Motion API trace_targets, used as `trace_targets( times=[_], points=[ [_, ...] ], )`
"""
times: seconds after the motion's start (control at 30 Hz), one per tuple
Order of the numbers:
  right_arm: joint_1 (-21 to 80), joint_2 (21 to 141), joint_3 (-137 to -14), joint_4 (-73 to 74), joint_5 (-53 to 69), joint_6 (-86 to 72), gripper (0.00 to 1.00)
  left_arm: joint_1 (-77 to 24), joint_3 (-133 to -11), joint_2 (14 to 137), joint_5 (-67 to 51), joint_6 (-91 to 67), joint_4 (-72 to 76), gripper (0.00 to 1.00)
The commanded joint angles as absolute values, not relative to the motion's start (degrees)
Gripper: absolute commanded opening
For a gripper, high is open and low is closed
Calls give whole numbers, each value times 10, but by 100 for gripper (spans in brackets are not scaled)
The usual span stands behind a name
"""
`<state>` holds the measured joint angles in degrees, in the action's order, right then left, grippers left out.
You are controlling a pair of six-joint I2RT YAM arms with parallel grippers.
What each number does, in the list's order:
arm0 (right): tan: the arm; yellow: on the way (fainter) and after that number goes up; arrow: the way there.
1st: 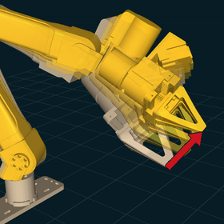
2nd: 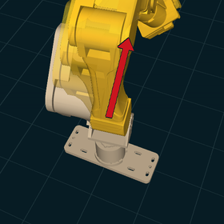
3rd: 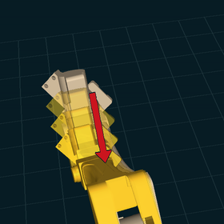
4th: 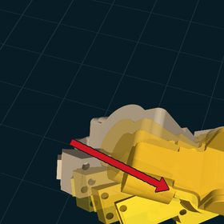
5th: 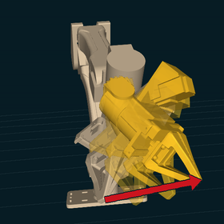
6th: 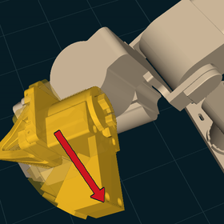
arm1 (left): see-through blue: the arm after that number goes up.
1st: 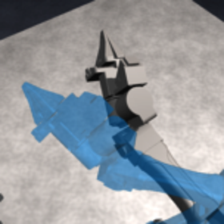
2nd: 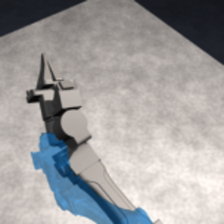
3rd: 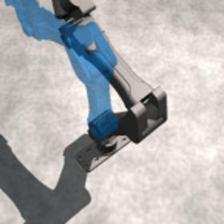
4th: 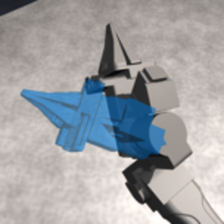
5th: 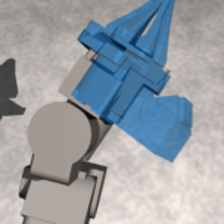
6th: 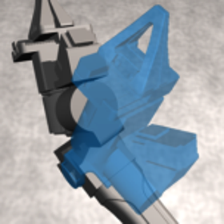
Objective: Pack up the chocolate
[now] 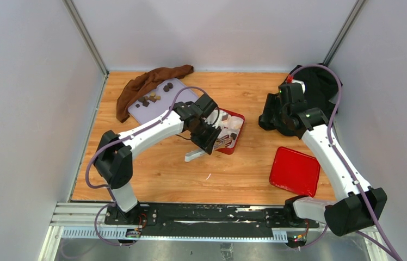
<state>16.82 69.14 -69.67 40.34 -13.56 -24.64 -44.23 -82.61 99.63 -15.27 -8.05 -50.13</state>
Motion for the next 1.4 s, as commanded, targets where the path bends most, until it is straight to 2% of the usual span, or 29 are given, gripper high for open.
trace_targets(
  times=[0.0, 0.03, 0.07, 0.3, 0.53, 0.6, 0.7, 0.8, 0.93, 1.03, 1.13, 1.2, 1.37],
  points=[
    [164, 685, -702, 415, -141, -243, 92, -444, -830, 934, -149, -72, -514, 6],
    [164, 687, -702, 416, -141, -243, 92, -444, -827, 921, -143, -69, -514, 0],
    [164, 688, -702, 415, -140, -243, 92, -444, -821, 905, -133, -67, -515, 0],
    [164, 693, -702, 412, -127, -244, 92, -435, -802, 865, -82, -76, -517, 0],
    [164, 671, -684, 413, -139, -241, 92, -338, -723, 806, -60, -95, -494, 0],
    [164, 662, -675, 413, -142, -242, 92, -330, -697, 786, -19, -89, -493, 0],
    [163, 656, -667, 413, -142, -242, 92, -328, -634, 761, 49, -94, -436, 0],
    [164, 658, -667, 414, -139, -242, 92, -316, -564, 756, 63, -120, -346, 0],
    [163, 650, -663, 421, -144, -236, 93, -309, -545, 784, 105, -148, -310, 0],
    [164, 650, -655, 442, -145, -214, 93, -294, -548, 796, 115, -151, -308, 28],
    [163, 647, -634, 482, -169, -220, 93, -285, -553, 797, 107, -143, -313, 60],
    [163, 641, -604, 486, -164, -220, 92, -285, -569, 795, 107, -137, -329, 68],
    [163, 671, -544, 508, -151, -257, 81, -285, -642, 775, 115, -132, -369, 74]
  ],
)
